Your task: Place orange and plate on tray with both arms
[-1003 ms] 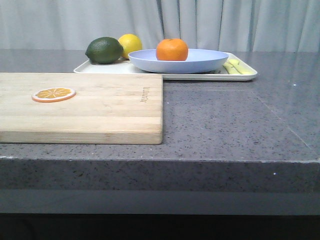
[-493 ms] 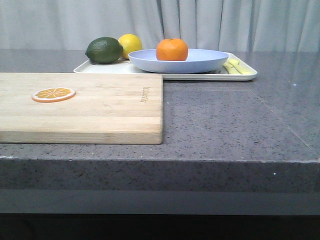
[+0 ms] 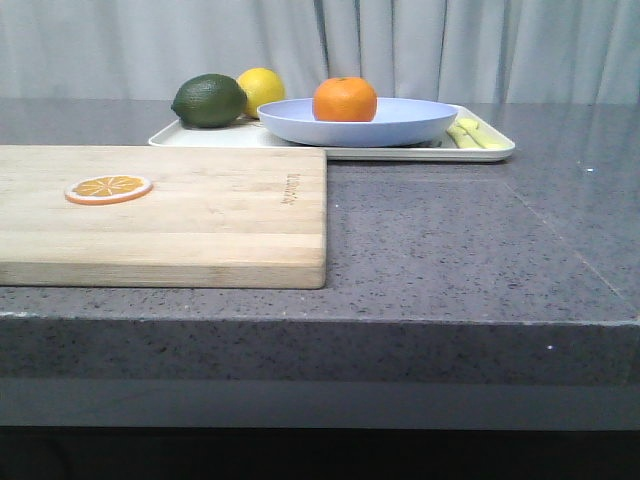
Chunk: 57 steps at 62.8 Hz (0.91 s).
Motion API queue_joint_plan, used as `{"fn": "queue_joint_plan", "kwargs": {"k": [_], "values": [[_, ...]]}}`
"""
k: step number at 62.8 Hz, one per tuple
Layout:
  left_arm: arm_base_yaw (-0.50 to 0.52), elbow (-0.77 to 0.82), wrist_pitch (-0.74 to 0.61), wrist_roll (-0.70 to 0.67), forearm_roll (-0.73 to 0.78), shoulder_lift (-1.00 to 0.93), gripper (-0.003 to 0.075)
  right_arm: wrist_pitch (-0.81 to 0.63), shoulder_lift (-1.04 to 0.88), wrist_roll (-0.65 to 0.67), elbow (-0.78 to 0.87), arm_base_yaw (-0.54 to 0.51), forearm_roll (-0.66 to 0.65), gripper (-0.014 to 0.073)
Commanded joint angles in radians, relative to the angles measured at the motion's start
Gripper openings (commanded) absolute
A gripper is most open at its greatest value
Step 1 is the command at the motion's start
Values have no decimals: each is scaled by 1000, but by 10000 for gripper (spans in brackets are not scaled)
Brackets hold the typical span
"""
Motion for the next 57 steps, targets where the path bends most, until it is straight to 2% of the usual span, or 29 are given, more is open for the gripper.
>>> {"fn": "queue_joint_plan", "kwargs": {"k": [1,25,30,34,42,48,57], "values": [[1,28,-90,-3,-9,-19,-20,-80,9,-3,-21,-1,-12,-118],[1,28,-90,-3,-9,-19,-20,-83,0,-3,-13,-1,-12,-118],[1,28,-90,-3,-9,-19,-20,-96,-22,-5,13,-29,-44,-118],[1,28,-90,-3,-9,-17,-20,-147,-45,-21,67,-69,-53,-118],[1,28,-90,-3,-9,-17,-20,-375,-119,-114,227,-125,-52,-116],[1,28,-90,-3,-9,-17,-20,-553,-195,-116,377,-162,-43,-116],[1,28,-90,-3,-9,-17,-20,-744,-311,-115,580,-194,-12,-116]]}}
